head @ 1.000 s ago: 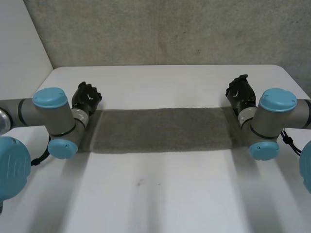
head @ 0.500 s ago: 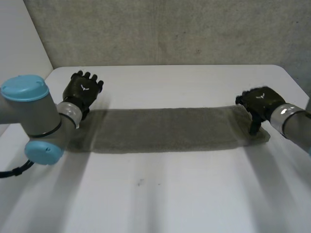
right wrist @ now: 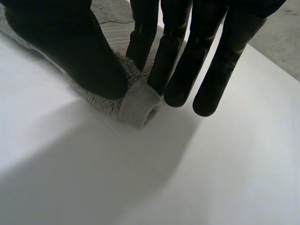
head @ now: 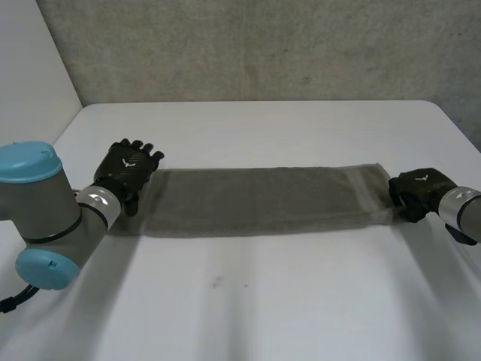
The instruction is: Fold the towel.
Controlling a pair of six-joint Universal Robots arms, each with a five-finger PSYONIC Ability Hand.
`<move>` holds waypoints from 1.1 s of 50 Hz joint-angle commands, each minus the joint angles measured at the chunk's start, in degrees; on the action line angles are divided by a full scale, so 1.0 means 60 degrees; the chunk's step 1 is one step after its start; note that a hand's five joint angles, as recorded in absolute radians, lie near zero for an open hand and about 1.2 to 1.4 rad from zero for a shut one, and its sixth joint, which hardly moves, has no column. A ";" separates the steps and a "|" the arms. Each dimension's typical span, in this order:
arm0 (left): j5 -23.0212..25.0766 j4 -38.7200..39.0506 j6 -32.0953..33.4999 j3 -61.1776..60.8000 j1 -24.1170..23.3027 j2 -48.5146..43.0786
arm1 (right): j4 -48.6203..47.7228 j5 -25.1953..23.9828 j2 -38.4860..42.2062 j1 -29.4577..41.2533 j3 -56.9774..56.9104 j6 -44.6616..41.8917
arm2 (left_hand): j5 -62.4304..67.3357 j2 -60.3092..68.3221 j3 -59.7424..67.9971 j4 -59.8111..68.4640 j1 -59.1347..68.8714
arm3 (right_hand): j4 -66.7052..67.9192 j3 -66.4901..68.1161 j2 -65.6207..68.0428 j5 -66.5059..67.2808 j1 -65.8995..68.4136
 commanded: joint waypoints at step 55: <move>-0.0116 0.0242 -0.0103 -0.0719 -0.0106 0.0728 | -0.3270 -0.0053 0.0717 0.7877 -0.0712 -0.4075 | -0.0262 0.0085 0.0082 0.0057 -0.0007 | -0.8481 -0.8466 -0.8498 -0.8130 -0.6462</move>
